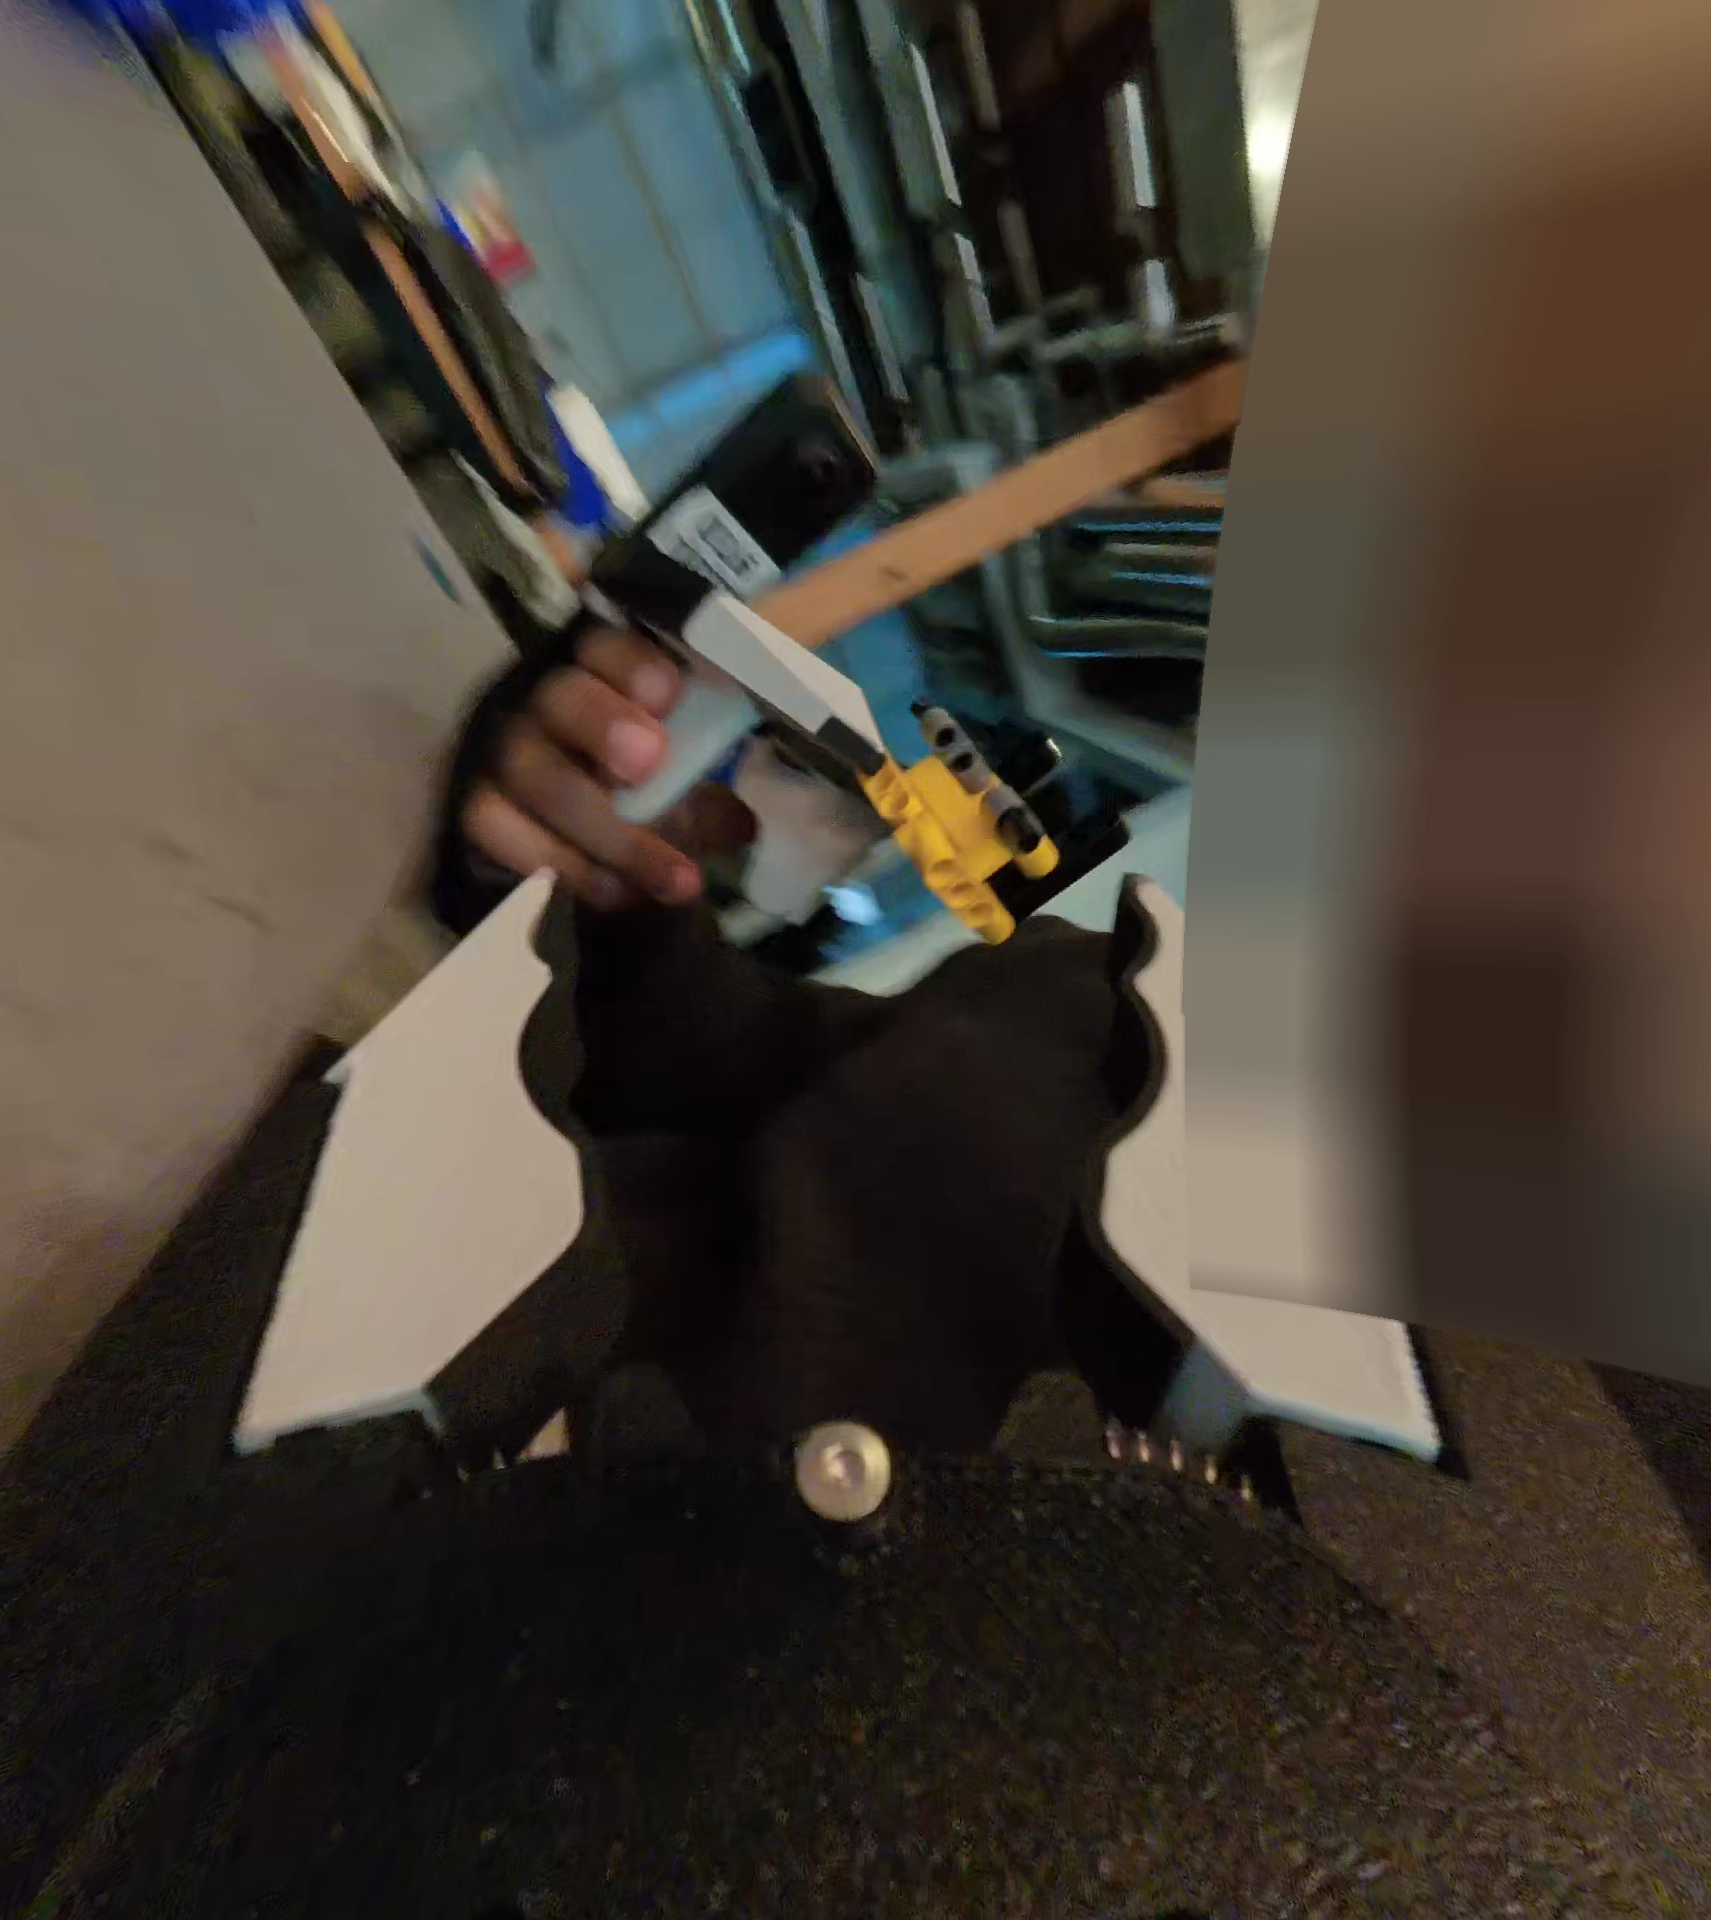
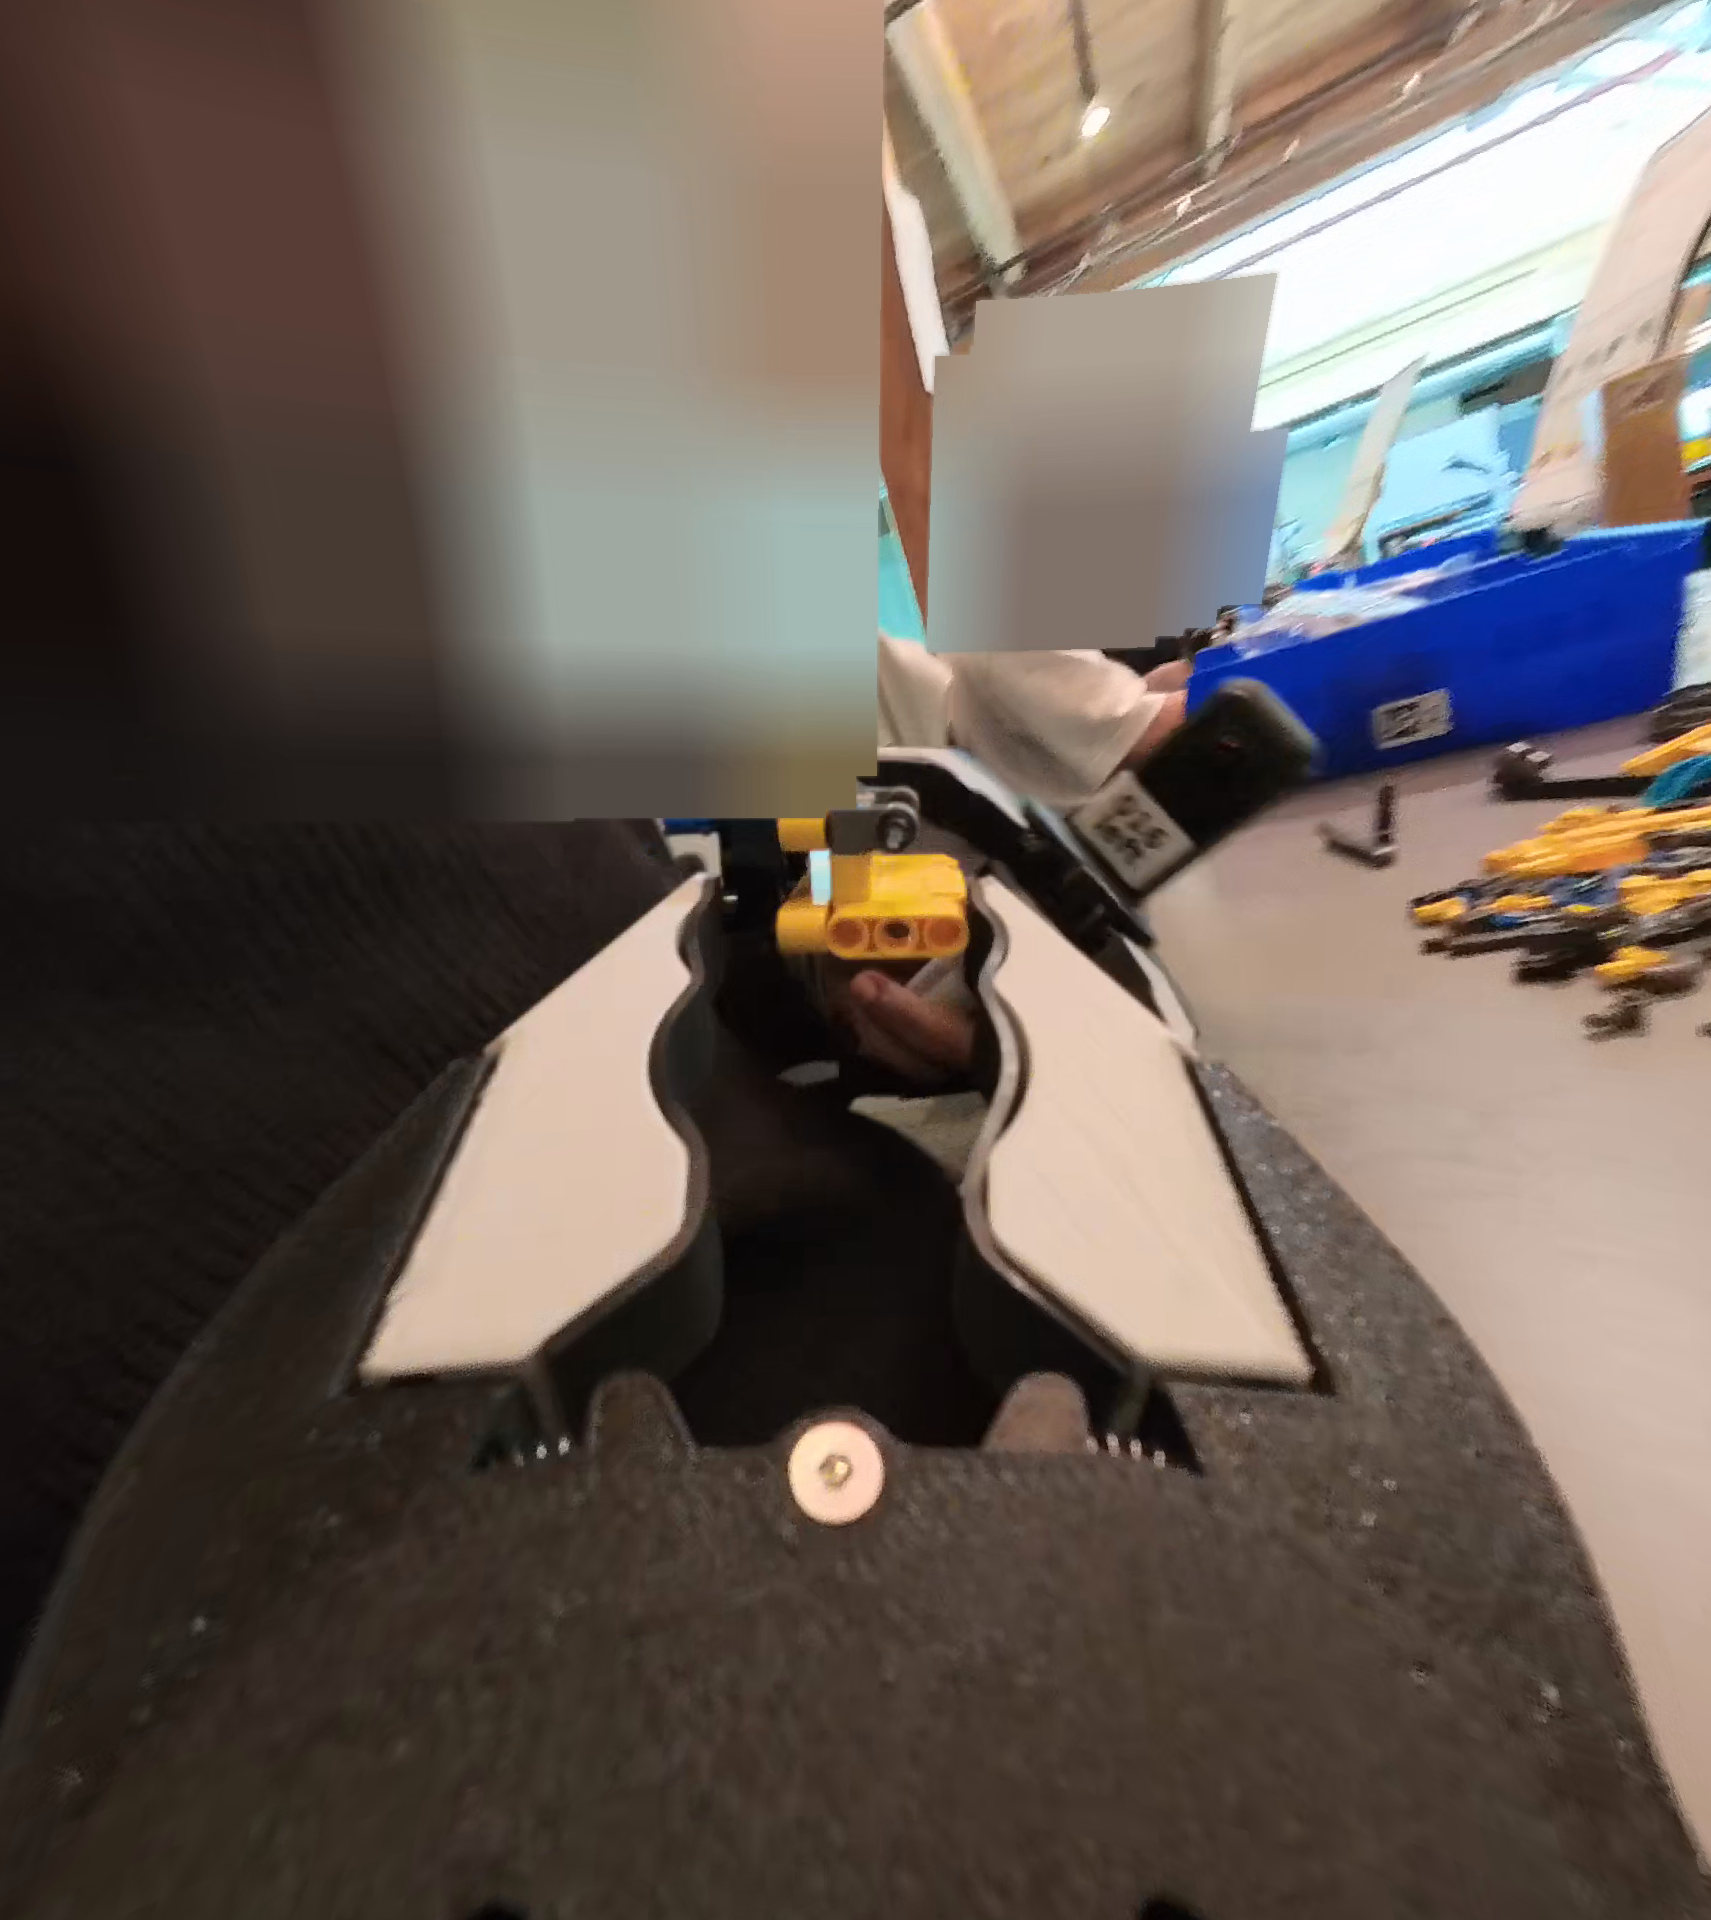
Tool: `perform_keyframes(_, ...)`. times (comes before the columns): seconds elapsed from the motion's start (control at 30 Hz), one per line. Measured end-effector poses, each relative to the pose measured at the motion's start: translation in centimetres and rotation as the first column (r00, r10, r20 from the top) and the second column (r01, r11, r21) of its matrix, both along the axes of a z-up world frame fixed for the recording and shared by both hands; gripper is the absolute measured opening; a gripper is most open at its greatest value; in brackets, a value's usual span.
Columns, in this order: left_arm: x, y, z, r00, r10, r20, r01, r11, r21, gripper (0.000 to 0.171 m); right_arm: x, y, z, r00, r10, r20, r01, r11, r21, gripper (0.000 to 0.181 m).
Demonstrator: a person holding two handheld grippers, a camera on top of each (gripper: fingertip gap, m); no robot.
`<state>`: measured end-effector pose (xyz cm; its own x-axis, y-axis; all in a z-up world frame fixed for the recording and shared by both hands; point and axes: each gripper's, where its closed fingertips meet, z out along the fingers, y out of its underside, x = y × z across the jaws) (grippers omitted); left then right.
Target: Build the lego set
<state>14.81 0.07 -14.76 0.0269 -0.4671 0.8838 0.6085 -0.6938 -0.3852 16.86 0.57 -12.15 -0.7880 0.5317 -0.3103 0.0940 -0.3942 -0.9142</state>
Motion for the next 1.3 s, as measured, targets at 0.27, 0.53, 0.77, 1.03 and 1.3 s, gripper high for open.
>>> perform_keyframes(0.27,-0.2,2.8,3.4,0.783,0.37,-0.499,-0.074,0.853,0.516,0.115,-2.7,3.7,1.6,0.989,-0.144,-0.039,0.147,0.984,0.104,0.045)
perform_keyframes(0.53,-0.6,4.7,2.3,0.664,0.437,-0.606,-0.014,0.818,0.575,0.068,-3.7,4.4,0.9,0.986,-0.165,-0.01,0.165,0.979,0.117,0.045)
perform_keyframes(0.77,-0.8,4.4,2.6,0.72,0.414,-0.557,-0.03,0.82,0.572,0.058,-4.2,3.9,0.5,0.988,-0.152,-0.005,0.151,0.978,0.145,0.045)
perform_keyframes(1.03,-0.5,3.9,2.5,0.725,0.391,-0.567,0.001,0.823,0.568,0.054,-3.8,3.4,0.5,0.99,-0.137,-0.02,0.138,0.977,0.162,0.045)
perform_keyframes(1.3,-0.2,3.3,2.8,0.733,0.385,-0.561,0.011,0.818,0.575,0.047,-3.5,2.8,0.8,0.992,-0.121,-0.029,0.124,0.98,0.153,0.045)
